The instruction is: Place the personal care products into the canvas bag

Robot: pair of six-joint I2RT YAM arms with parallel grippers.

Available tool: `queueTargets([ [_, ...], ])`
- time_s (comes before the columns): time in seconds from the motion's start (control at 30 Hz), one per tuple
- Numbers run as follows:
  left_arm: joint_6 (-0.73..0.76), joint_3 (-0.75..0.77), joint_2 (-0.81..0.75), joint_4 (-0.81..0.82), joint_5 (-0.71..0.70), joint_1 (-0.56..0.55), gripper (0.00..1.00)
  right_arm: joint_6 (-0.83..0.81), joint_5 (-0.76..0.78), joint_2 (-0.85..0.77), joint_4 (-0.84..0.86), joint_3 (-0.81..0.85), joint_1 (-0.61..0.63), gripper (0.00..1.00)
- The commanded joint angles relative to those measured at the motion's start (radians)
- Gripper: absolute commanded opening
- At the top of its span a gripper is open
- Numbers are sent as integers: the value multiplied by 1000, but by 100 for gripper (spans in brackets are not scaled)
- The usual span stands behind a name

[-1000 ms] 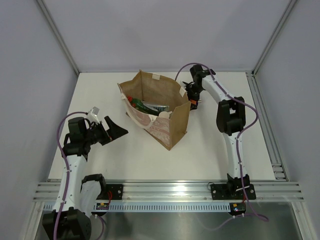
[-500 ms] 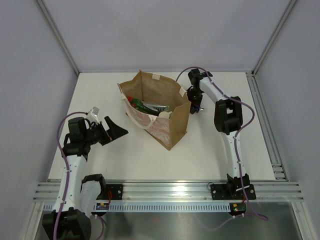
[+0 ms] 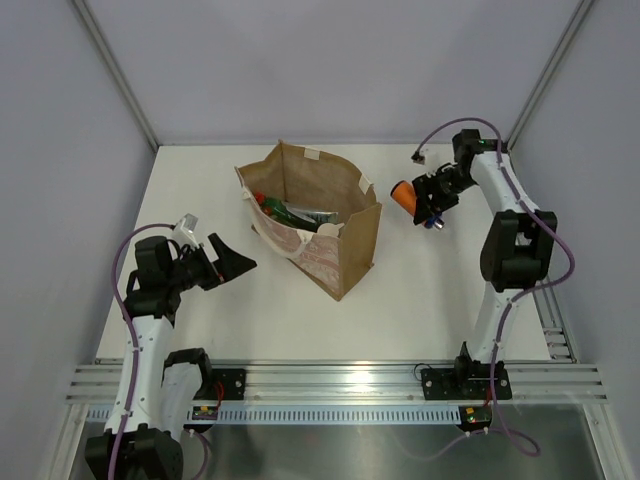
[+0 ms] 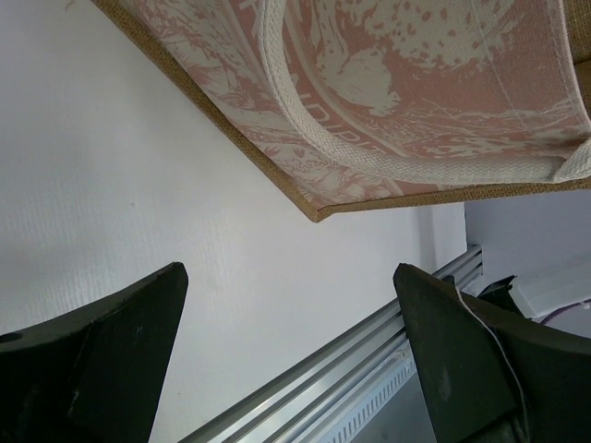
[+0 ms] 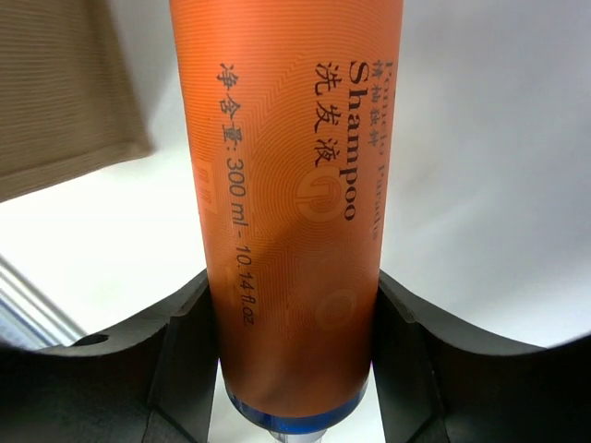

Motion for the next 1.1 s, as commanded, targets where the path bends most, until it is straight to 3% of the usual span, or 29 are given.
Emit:
queueTargets([
  [0.0, -15, -9, -15, 68, 39, -6, 99, 78, -259, -245, -12, -24, -4, 0],
  [0.2, -16, -9, -18, 70, 48, -9, 99, 175, -383, -421, -1, -5, -7, 0],
  [0.37, -12, -9, -7, 70, 51, -12, 99, 206, -415, -426, -43, 219, 46, 0],
  [0.57, -10, -8, -24, 68, 56, -13, 99, 216, -229, -325, -12, 388, 294, 0],
  [0.83, -12, -11, -26, 74, 55, -18, 99, 292, -104, -204, 160, 503, 468, 0],
  [1.07, -7, -8, -11, 73, 53, -16, 99, 411, 236, -119, 275, 419, 576, 0],
])
